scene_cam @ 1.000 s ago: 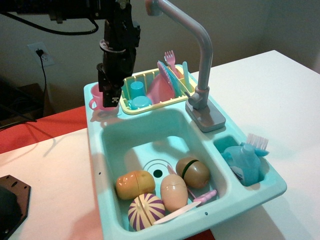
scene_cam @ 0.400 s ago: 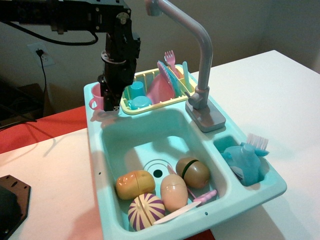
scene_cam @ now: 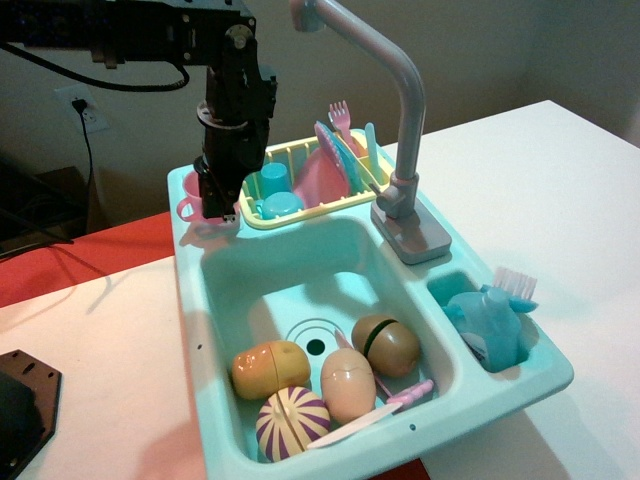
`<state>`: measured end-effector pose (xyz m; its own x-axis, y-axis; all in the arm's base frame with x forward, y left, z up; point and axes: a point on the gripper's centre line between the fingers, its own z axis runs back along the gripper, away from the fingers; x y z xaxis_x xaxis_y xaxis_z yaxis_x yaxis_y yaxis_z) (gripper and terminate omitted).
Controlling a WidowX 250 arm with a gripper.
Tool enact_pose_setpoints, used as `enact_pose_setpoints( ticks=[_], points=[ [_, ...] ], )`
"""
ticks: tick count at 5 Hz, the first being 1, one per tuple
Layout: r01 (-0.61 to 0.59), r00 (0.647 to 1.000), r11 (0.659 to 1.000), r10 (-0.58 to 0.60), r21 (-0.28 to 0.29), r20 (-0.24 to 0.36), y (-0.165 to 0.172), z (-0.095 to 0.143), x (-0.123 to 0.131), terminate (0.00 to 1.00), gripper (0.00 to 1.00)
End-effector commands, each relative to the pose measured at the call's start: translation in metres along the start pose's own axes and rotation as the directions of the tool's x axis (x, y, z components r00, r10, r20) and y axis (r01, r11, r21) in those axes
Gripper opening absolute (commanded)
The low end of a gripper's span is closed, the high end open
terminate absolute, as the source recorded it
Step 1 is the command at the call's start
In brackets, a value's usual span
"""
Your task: Put cup from counter to sink
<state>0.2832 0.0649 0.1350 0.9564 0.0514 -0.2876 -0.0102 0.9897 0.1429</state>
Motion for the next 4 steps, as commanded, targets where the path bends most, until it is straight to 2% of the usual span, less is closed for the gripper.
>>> enact_pose_setpoints(
  ticks=[1, 2, 4],
  points=[
    [-0.027, 0.997, 1.0, 0.027, 0.007, 0.07, 0.003, 0.018, -0.008, 0.0, 0.0],
    [-0.022, 0.996, 1.0, 0.022, 0.007, 0.082, 0.001, 0.023, -0.004, 0.0, 0.0],
    [0.031, 0.983, 0.999, -0.035, 0.027, 0.181, -0.032, 0.08, 0.017, 0.0, 0.0]
  ],
)
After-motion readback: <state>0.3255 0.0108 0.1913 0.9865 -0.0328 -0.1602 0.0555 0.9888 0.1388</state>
